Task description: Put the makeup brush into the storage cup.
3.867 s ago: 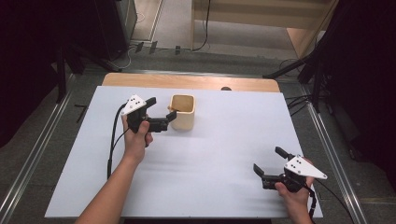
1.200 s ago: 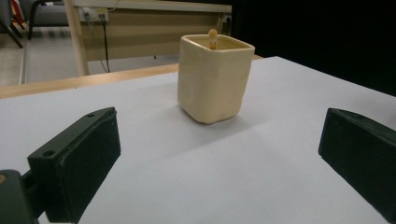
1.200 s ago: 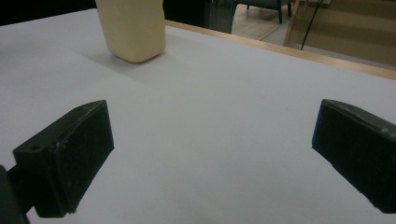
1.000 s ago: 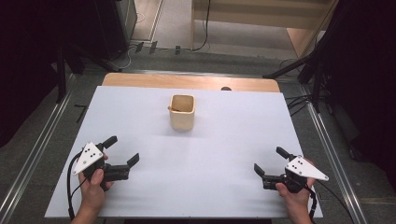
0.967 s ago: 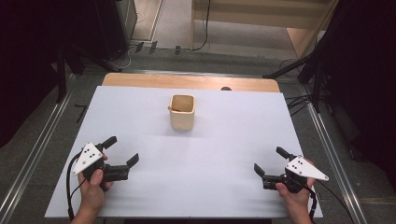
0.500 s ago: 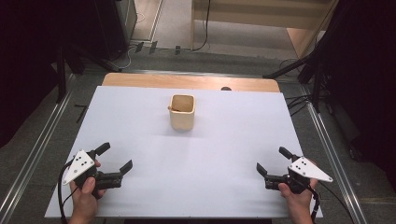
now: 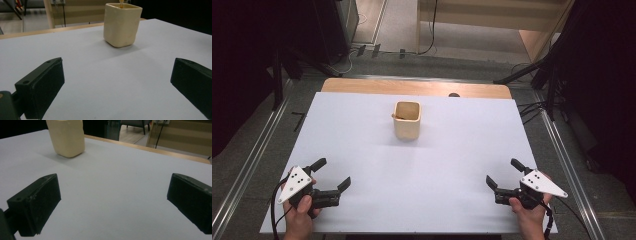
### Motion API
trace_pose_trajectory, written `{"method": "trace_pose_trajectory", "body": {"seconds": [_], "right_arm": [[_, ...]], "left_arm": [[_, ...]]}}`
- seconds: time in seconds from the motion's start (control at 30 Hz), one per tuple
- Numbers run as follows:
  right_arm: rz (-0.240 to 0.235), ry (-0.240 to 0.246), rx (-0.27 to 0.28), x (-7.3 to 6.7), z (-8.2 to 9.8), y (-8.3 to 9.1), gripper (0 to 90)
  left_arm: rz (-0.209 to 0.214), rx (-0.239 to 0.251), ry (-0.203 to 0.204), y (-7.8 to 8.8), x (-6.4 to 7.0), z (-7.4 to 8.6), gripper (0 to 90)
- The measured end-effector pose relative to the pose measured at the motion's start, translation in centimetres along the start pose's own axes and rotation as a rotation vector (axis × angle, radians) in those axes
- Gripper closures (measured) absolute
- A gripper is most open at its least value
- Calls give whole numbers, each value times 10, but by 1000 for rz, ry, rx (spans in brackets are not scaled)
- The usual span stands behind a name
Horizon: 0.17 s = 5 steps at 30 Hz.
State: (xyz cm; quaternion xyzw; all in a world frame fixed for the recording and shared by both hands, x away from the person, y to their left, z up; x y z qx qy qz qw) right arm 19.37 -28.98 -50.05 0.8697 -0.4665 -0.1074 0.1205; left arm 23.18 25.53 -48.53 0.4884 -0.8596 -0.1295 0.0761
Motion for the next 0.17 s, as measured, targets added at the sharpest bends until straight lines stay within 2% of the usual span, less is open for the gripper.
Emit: {"method": "trace_pose_trajectory", "body": {"seconds": [0.17], "right_arm": [[-11,-12,6,1,2,-1,0]], "left_arm": [[-8,-4,3,-4,0,1,0]]}}
Point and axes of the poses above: each handheld gripper's, and its own axes: y roughly backward along the jaws, z roughly out of its underside, x roughly to its right, the point moved 2 cm from there along -y, roughly forward along the jaws, and after that the axes turned 8 degrees about -z, right-handed, at the moved point
